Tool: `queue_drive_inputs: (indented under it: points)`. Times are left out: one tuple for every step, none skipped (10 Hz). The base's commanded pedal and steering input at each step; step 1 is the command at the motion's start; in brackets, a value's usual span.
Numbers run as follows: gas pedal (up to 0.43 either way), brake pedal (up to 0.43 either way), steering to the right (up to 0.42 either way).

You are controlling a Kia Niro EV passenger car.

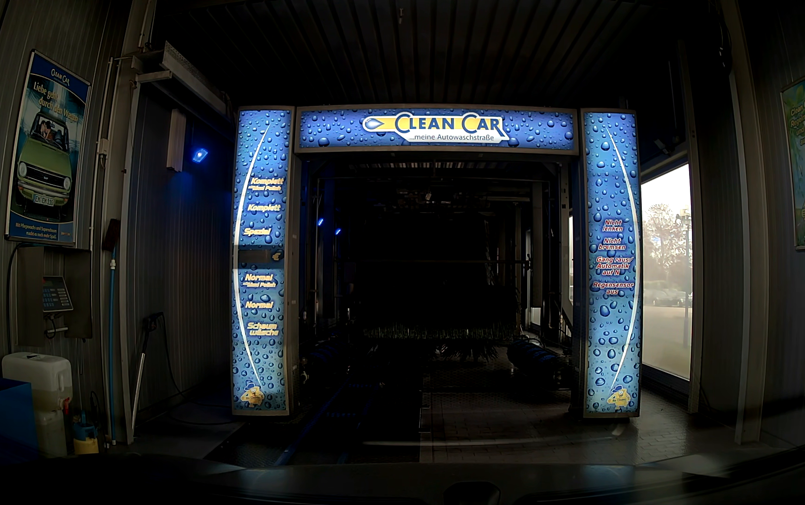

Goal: Follow the waypoints while adhering to traffic rules and regulations

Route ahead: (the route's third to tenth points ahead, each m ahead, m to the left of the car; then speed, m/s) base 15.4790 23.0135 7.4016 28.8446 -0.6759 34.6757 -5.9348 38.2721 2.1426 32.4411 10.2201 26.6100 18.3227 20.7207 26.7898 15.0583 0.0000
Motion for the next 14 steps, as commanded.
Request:
queue_drive_inputs:
  points:
    - [0.000,0.000,-0.014]
    - [0.000,0.000,-0.014]
    - [0.000,0.006,-0.014]
    - [0.000,0.000,-0.014]
    - [0.000,0.000,-0.014]
    - [0.000,0.000,-0.014]
    - [0.000,0.000,-0.014]
    - [0.000,0.000,-0.015]
    - [0.000,0.000,-0.014]
    - [0.000,0.000,-0.014]
    - [0.000,0.000,-0.014]
    - [0.000,0.006,-0.015]
    - [0.000,0.000,-0.014]
    - [0.000,0.006,-0.014]
